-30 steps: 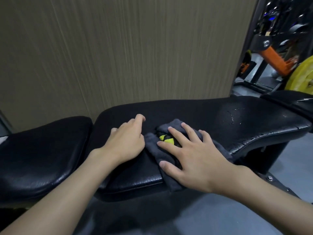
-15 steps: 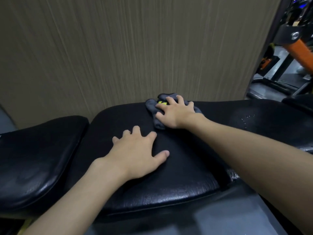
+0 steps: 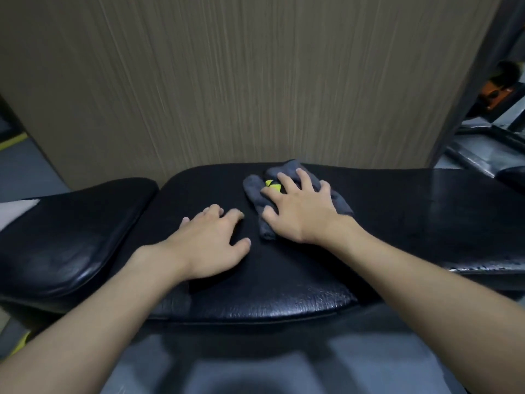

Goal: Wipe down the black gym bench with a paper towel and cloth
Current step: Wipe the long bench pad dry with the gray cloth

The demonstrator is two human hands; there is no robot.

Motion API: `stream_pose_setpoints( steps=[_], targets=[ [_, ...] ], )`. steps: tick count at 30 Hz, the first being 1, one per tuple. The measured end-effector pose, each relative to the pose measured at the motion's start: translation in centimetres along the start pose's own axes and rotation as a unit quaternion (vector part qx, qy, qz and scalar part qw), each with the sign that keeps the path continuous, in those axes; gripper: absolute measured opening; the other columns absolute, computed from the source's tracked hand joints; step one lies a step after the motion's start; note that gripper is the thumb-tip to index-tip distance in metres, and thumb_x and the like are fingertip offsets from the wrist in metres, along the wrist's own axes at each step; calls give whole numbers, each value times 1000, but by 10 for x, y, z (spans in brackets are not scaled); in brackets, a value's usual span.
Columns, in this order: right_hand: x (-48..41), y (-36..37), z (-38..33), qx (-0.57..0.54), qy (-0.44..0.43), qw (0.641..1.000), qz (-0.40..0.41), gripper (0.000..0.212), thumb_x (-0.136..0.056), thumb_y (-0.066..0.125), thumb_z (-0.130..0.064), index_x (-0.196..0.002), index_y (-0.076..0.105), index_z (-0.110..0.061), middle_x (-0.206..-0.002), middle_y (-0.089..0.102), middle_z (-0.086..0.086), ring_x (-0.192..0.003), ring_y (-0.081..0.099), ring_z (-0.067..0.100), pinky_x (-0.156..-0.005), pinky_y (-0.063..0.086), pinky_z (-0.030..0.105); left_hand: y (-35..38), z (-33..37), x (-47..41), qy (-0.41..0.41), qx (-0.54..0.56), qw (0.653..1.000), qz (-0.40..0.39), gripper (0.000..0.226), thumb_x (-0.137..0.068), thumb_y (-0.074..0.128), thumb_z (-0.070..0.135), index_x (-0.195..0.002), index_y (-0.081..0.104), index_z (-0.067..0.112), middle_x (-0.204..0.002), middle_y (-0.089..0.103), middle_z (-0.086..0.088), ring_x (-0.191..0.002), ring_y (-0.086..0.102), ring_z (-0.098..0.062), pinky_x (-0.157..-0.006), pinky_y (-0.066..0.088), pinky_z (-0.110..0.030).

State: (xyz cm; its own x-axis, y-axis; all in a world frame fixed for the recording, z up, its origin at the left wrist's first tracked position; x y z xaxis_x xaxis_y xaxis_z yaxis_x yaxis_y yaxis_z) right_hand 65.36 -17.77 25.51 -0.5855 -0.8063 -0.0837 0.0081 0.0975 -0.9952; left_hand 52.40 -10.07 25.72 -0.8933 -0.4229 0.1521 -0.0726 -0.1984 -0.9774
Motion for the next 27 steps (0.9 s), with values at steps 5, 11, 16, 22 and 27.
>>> stream_pose_setpoints(
  steps=[5, 11, 16, 22, 27],
  targets=[
    [84, -9, -20, 18, -39, 999, 17, 60, -91, 19, -57, -148, 32, -42, -166, 13, 0, -152, 1, 34, -112, 13, 67, -12, 3, 6, -15, 49, 999, 11, 33, -92, 43, 25, -124, 35, 20, -120, 49, -4, -102, 52, -25, -96, 42, -47],
    [117, -16, -28, 29, -88, 995, 41, 64, -88, 24, -66, -144, 42, -40, -163, 24, 5, -151, 12, 39, -108, 17, 72, -12, -1, 7, -17, 77, 997, 22, 42, -90, 41, 13, -130, 32, 21, -128, 50, -5, -111, 53, -28, -99, 41, -47],
    [63, -10, -6, 4, -45, 999, 10, 59, -90, 20, -64, -147, 30, -51, -165, 11, -4, -151, 1, 31, -112, 14, 66, -11, 16, 9, -11, 75, 996, 36, 43, -93, 43, 21, -133, 28, 22, -125, 48, 1, -118, 48, -22, -104, 36, -51],
    [-32, 3, 39, -3, 20, 1000, -24, 55, -93, 26, -61, -147, 31, -49, -165, 12, -1, -150, 0, 36, -109, 11, 71, 11, 22, 7, -16, -14, 999, -27, 85, -85, 34, 74, -155, 7, 32, -162, 13, -8, -150, 7, -27, -117, 14, -58],
    [-74, 2, 63, 1, 80, 995, -54, 57, -92, 26, -60, -147, 33, -45, -160, 21, 3, -147, 7, 39, -107, 14, 72, 17, 23, 6, -21, -23, 999, -42, 85, -84, 33, 77, -154, 11, 34, -163, 6, -11, -151, -1, -27, -117, 11, -60]
  ],
)
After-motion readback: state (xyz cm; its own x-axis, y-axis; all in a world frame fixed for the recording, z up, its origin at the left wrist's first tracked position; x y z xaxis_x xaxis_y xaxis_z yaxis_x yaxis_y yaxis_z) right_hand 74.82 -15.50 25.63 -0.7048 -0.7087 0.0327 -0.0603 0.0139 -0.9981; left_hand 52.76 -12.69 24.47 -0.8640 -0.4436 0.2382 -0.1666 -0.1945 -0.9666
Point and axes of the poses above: each hand's wrist, its own x-axis away from the middle knuckle, its own y-axis out of the palm, z = x × y, the point moved 9 cm from there along -x, towards the middle knuckle
